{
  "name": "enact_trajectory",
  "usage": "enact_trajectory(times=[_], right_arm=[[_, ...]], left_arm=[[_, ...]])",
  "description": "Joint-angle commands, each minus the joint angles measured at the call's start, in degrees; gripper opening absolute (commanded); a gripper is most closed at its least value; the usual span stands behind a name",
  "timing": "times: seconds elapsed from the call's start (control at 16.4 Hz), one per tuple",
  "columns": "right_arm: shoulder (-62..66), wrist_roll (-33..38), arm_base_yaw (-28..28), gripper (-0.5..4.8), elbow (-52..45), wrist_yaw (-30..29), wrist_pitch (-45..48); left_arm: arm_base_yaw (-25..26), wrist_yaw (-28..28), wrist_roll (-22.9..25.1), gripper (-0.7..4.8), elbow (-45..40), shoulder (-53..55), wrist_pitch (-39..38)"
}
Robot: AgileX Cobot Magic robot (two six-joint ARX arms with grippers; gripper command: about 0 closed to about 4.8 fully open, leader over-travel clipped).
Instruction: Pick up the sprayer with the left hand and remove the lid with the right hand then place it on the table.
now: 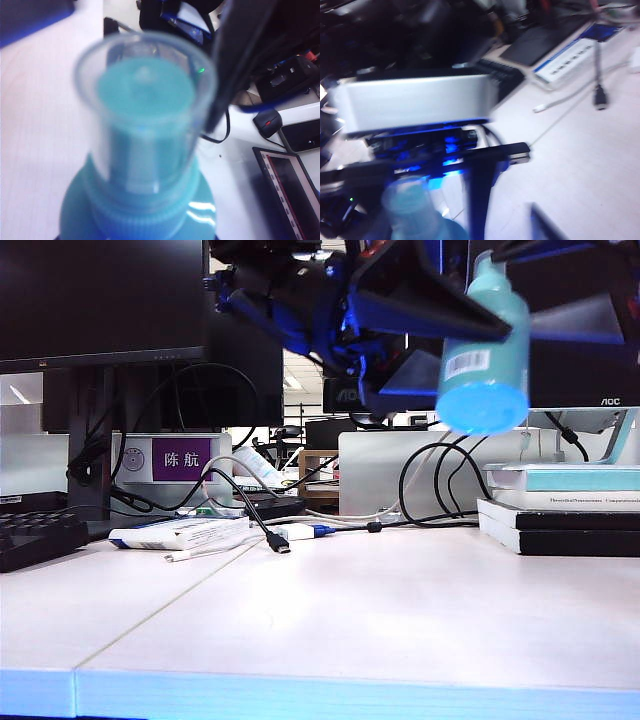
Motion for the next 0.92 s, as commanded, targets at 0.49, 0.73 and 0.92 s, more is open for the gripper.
enact_trajectory(times=[0.49, 0.73, 0.92], right_arm=[[-0.09, 2.75, 1.05, 0.51, 0.22, -0.98, 5.62], [-0.11, 2.73, 1.03, -0.01, 0.22, -0.96, 7.32], [-0.11, 2.54, 1.01, -0.01, 0.22, 0.72, 7.37]], left_arm=[[-2.10, 7.34, -1.55, 0.21, 0.35, 1.29, 4.87], [-0.94, 3.21, -3.30, 0.21, 0.68, 1.20, 7.76], [0.52, 3.32, -4.81, 0.21, 1.27, 1.07, 8.57]])
